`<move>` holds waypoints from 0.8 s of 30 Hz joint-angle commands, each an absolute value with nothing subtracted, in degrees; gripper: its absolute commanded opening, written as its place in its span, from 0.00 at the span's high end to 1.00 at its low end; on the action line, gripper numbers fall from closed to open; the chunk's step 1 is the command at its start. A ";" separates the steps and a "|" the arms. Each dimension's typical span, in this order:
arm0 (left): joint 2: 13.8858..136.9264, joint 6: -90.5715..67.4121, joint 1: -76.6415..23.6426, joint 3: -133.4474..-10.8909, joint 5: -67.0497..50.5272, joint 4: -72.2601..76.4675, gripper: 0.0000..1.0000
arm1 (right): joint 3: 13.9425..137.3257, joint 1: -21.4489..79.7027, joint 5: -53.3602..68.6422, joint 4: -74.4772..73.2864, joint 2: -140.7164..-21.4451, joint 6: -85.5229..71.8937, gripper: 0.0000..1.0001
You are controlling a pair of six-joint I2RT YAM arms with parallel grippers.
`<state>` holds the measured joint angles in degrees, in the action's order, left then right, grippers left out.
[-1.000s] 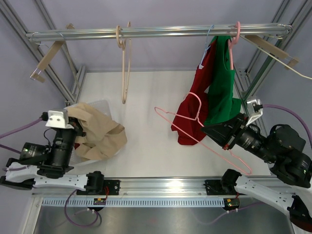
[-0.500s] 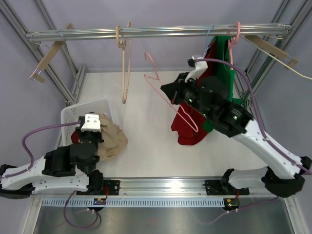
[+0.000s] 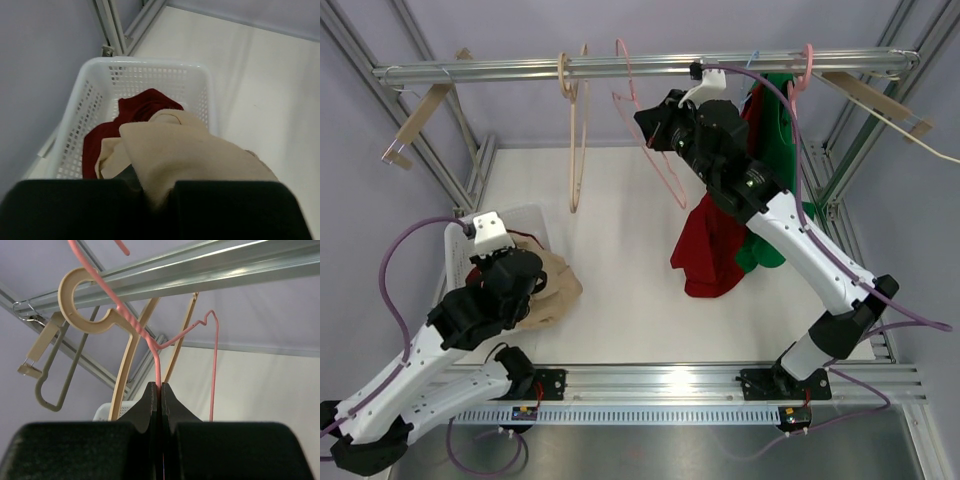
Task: Remove the t-shirt from the hanger
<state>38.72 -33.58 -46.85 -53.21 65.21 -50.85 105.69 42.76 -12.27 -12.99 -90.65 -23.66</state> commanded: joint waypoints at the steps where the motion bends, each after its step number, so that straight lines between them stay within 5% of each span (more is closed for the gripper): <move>1: 32.98 -41.75 -45.36 -50.99 63.28 -46.32 1.00 | 108.81 42.28 -9.67 -8.18 -91.76 -25.23 1.00; 11: 30.58 -60.01 -37.97 -39.82 63.02 -52.38 0.97 | 108.02 41.22 -7.65 -7.56 -96.94 -26.89 1.00; 17: 32.52 -61.19 -29.64 -33.50 53.81 -45.90 0.86 | 109.25 41.04 -6.50 -8.53 -97.74 -26.19 1.00; 21: 32.17 -54.42 -21.31 -33.05 48.01 -40.26 0.73 | 109.43 41.04 -6.42 -9.14 -97.82 -25.31 1.00; 24: 32.34 -52.21 -16.18 -32.43 43.25 -37.18 0.49 | 107.41 41.04 -5.54 -8.53 -97.21 -25.75 0.99</move>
<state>32.34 -53.67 -19.70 -32.84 49.08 -45.19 107.24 41.56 -6.81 -8.91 -97.91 -25.93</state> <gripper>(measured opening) 0.462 0.034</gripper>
